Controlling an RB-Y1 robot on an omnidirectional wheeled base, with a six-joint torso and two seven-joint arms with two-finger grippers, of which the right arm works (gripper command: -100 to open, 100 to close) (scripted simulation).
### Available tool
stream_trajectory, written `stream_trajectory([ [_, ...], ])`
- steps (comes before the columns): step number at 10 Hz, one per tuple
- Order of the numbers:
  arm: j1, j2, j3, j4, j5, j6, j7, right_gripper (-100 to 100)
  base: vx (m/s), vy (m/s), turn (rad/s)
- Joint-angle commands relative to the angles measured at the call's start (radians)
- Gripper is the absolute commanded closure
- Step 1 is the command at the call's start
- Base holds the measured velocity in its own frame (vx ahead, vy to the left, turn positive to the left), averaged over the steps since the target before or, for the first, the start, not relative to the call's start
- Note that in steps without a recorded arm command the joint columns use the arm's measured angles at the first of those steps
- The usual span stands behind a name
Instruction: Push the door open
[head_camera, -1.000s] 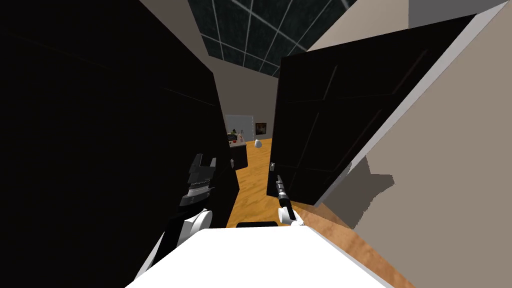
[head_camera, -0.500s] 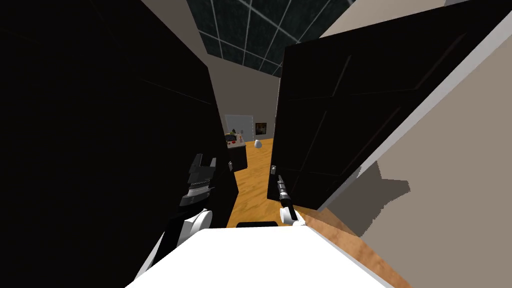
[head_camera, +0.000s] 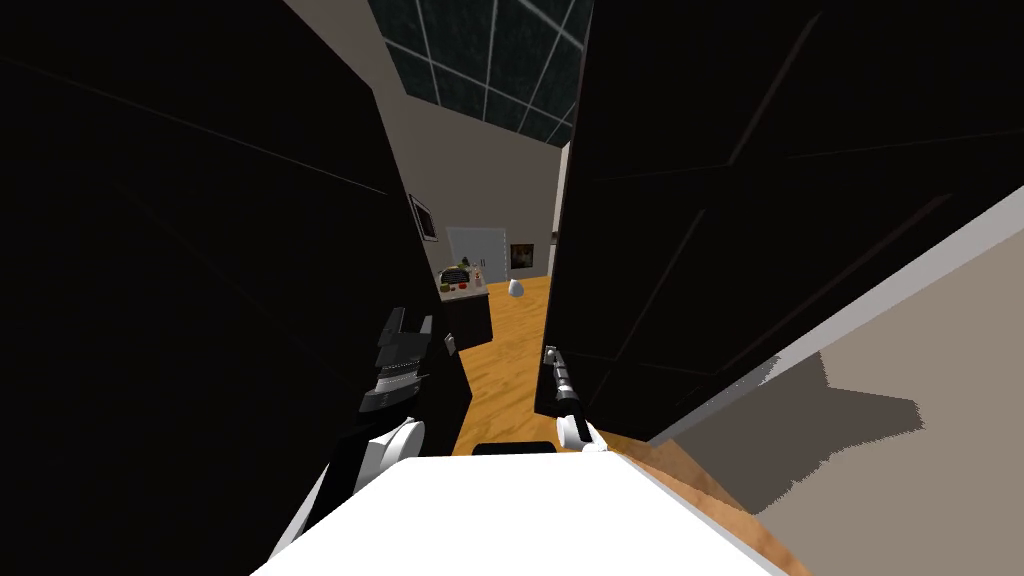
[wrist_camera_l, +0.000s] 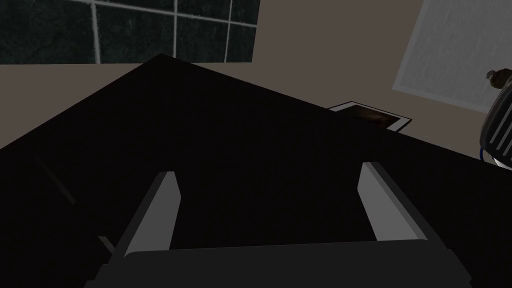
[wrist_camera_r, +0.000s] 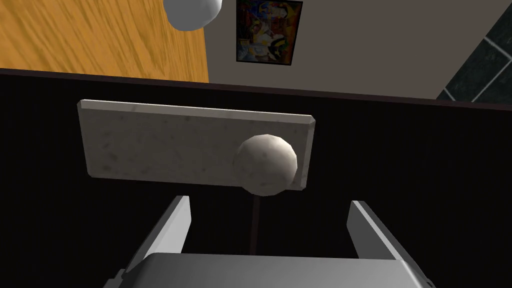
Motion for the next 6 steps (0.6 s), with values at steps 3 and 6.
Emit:
stream_trajectory([
  [3,0.0,0.012,0.0,0.001,0.0,-0.003,0.003,100,0.1,-0.006,-0.001],
  [6,0.0,0.012,0.0,0.001,0.0,-0.003,0.003,100,-0.026,0.002,0.004],
])
